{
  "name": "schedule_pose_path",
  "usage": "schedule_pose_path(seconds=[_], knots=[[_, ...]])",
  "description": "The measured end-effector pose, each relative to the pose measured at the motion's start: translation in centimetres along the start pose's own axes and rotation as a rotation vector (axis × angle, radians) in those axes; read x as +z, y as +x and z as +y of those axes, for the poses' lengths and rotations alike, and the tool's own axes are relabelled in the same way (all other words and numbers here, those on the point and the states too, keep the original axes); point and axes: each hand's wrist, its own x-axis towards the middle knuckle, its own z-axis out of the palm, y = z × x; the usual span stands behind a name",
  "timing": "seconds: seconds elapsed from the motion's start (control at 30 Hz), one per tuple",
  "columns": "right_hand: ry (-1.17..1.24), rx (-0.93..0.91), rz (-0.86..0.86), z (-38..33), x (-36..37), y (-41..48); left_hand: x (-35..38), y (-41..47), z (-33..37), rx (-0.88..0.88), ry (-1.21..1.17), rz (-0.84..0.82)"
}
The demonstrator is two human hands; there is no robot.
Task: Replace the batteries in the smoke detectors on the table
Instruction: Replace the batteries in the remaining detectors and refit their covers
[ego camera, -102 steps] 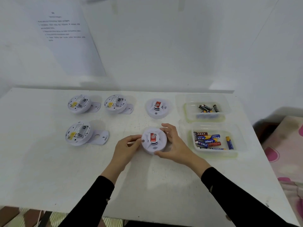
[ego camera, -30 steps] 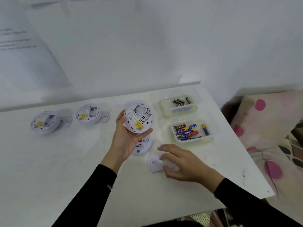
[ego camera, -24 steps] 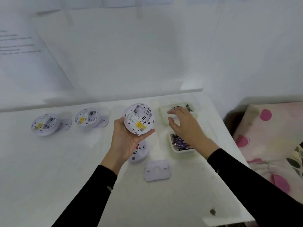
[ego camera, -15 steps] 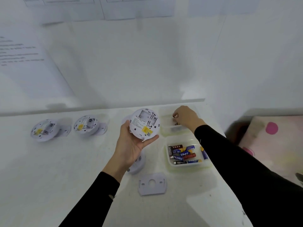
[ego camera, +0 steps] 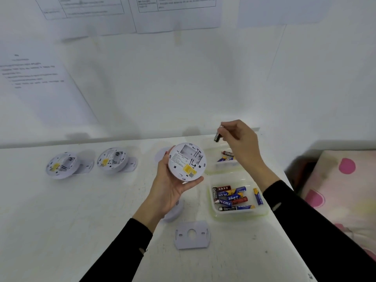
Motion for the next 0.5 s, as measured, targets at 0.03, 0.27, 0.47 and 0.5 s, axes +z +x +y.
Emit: schedule_pose_path(seconds=[0.03,0.27,0.47,0.5], knots=[[0.069,-0.006,-0.006,-0.8,0.1,-0.8,0.1,0.0,-0.1,-0.003,0.005,0.007],[-0.063,-0.129,-0.119,-2.0,1.3,-5.2,1.2,-0.3,-0.3,-0.047,0.123,0.028],[-0.249,-0.338,-0.111,-0.7,1.4,-6.6,0.9,-0.7,-0.1,-0.074,0.067,0.052],[-0.249,-0.334,-0.121,-0.6,1.4,-6.7,0.8,-0.7,0.0,-0.074,0.052,0.052]])
